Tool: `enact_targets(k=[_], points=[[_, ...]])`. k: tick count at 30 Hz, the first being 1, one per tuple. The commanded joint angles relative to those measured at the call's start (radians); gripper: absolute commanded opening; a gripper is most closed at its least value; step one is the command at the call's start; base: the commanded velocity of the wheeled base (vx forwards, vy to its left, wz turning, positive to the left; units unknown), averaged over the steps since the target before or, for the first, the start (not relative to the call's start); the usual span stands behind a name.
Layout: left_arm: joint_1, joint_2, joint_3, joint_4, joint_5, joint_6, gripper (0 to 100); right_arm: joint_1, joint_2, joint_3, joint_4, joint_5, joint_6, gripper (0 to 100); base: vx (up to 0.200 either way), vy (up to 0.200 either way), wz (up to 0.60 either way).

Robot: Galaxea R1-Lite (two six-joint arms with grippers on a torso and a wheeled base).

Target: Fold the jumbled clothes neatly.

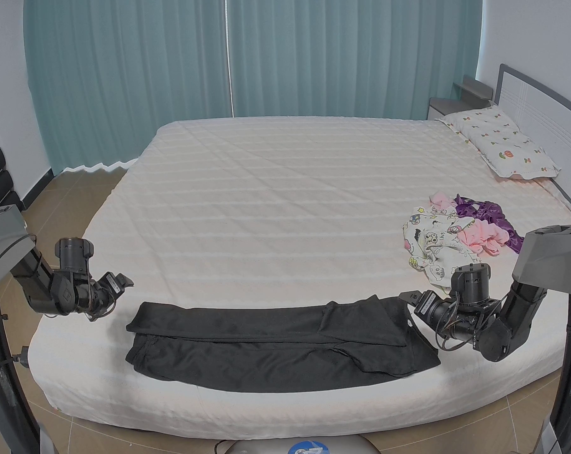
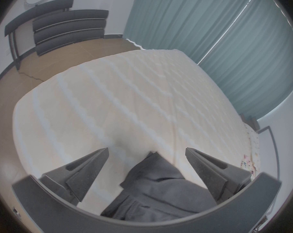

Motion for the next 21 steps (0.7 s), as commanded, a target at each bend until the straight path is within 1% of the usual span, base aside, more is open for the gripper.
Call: enact_targets(k=[1,4,10,15,16,18,21], points=[[-0.013,0.099,-0.147,0.073,-0.064,0.038,100,0.004,0.023,-0.007,-0.002,0.012,0.020,100,0.000,0.000,0.00],[-0.023,0.142,-0.174,0.082,-0.068,0.069,100,0.009,0.025,-0.007,-0.003,0.012,0.022,100,0.000,0.000,0.00],[-0.048,0.185,-0.194,0.085,-0.073,0.075,100,0.010,0.026,-0.007,-0.003,0.012,0.023,100,0.000,0.000,0.00],[-0.060,0.208,-0.199,0.085,-0.070,0.099,100,0.012,0.026,-0.007,-0.003,0.012,0.023,100,0.000,0.000,0.00],[-0.060,0.208,-0.199,0.085,-0.070,0.099,0,0.012,0.026,-0.007,-0.003,0.012,0.023,100,0.000,0.000,0.00],[-0.060,0.214,-0.199,0.085,-0.060,0.115,0,0.012,0.026,-0.007,-0.003,0.012,0.029,100,0.000,0.000,0.00],[-0.060,0.213,-0.199,0.085,-0.044,0.115,0,0.012,0.043,-0.007,-0.005,0.032,0.083,100,0.000,0.000,0.00]])
